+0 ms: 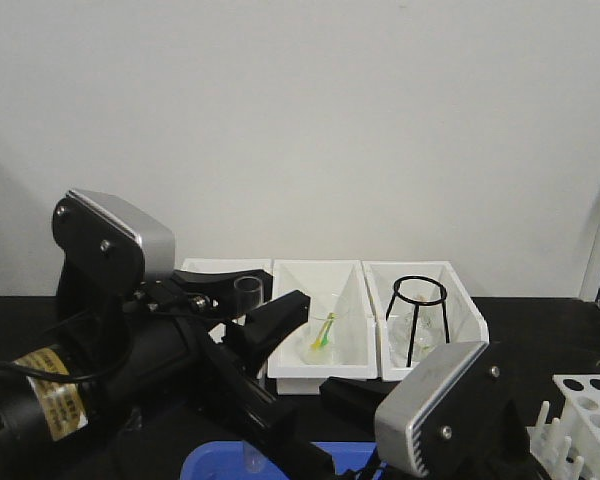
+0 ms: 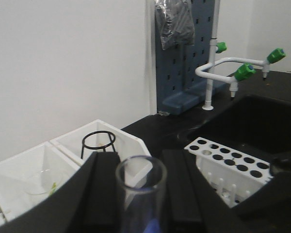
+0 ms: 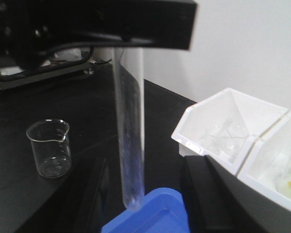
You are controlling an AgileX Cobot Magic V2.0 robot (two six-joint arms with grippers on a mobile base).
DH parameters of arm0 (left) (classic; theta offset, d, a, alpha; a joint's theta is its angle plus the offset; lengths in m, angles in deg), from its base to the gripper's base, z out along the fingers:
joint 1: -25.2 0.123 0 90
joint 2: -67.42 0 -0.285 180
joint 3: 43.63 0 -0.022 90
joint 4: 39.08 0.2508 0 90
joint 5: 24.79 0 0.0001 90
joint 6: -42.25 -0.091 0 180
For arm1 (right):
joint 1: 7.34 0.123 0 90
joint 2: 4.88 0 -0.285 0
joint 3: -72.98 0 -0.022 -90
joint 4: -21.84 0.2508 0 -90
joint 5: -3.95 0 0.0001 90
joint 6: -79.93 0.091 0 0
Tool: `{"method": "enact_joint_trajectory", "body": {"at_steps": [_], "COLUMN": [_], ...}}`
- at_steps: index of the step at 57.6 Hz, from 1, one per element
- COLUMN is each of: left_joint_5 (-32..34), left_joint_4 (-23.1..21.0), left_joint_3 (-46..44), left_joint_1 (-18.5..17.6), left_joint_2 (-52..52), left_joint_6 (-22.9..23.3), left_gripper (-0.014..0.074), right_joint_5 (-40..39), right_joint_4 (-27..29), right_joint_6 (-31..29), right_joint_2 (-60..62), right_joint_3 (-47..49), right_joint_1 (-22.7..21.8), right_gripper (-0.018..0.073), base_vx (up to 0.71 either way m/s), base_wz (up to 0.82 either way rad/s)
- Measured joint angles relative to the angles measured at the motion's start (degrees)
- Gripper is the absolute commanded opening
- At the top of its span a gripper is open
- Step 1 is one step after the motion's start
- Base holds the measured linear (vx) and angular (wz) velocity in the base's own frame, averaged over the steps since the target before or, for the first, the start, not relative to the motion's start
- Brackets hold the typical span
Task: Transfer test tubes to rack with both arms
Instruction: 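Grasp the tube with the right gripper, then open the left gripper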
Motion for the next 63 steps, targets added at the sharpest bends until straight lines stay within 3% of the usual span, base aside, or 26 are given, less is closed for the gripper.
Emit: {"method": "enact_joint_trajectory", "body": {"at_steps": [20, 43, 50, 63], "left_joint_5": [-0.2, -2.1, -2.1, -2.1], "left_joint_4": [0.0, 0.0, 0.0, 0.0], "left_joint_3": [0.0, 0.0, 0.0, 0.0], "left_joint_1": [-5.4, -8.8, -8.9, -8.9], "left_joint_2": [0.0, -0.7, -1.2, -1.2], "left_joint_6": [0.0, 0.0, 0.0, 0.0], "left_gripper": [-0.0022, -0.0020, -0.0020, -0.0020], "right_joint_5": [-1.4, -1.4, -1.4, -1.2], "right_joint_4": [0.0, 0.0, 0.0, -0.2], "right_joint_6": [0.0, 0.0, 0.0, 0.0], "right_joint_2": [-0.1, -0.1, -0.1, -0.1], "right_joint_3": [0.0, 0.0, 0.0, 0.0], "right_joint_1": [0.2, 0.2, 0.2, 0.3], "right_gripper": [0.0403, 0.0388, 0.0300, 0.0036], "base_vx": [0.00, 0.00, 0.00, 0.00], "base_wz": [0.00, 0.00, 0.00, 0.00]}}
